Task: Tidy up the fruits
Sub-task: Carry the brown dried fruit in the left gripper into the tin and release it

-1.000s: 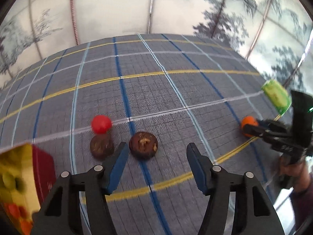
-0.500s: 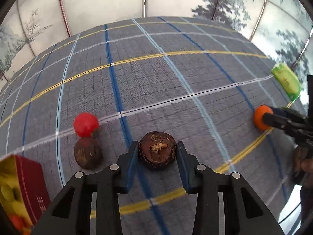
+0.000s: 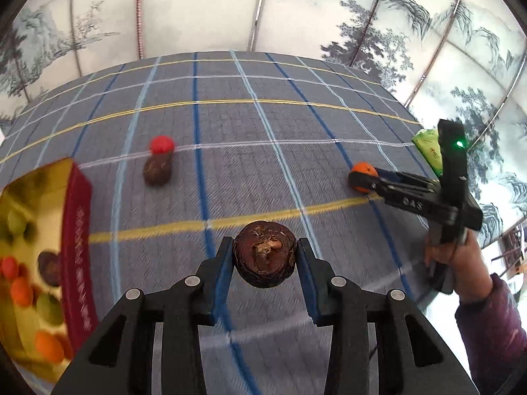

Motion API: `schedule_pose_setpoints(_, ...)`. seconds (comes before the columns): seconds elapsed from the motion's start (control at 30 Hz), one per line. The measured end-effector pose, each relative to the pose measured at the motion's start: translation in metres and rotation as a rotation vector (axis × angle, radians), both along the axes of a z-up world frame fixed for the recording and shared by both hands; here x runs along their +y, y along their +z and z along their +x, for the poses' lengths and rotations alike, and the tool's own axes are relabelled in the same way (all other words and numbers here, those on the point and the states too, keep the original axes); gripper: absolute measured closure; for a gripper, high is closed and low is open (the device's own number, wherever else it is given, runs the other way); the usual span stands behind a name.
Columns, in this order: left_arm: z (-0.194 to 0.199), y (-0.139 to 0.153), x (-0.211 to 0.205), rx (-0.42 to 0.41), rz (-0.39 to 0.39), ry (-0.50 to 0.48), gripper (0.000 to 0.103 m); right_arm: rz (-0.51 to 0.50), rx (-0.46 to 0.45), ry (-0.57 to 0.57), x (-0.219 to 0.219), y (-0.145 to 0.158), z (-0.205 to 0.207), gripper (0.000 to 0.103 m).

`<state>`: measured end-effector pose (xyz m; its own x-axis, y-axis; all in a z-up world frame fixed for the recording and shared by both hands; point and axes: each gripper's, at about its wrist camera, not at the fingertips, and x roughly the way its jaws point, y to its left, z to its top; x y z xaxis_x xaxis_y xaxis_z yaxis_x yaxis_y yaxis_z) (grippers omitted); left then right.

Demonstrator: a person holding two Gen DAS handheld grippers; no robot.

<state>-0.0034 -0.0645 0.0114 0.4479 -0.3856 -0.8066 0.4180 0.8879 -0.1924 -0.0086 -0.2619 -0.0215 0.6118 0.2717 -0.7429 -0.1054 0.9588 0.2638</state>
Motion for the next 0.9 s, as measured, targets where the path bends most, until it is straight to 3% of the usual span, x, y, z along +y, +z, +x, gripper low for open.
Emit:
schedule_pose_setpoints(0.7,-0.057,0.009,0.107,-0.145,0.101,0.247,0.064,-0.104,0.001,0.013,0.012,-0.001,0.0,0.06)
schedule_pose_setpoints(0.8,-0.059,0.01,0.116,-0.154,0.11,0.265,0.064,-0.155,0.002,0.037,0.022,-0.001,0.0,0.052)
schedule_pose_setpoints(0.9,-0.06,0.009,0.126,-0.156,0.111,0.285,0.064,-0.227,0.009,0.071,0.037,-0.003,0.001,0.036)
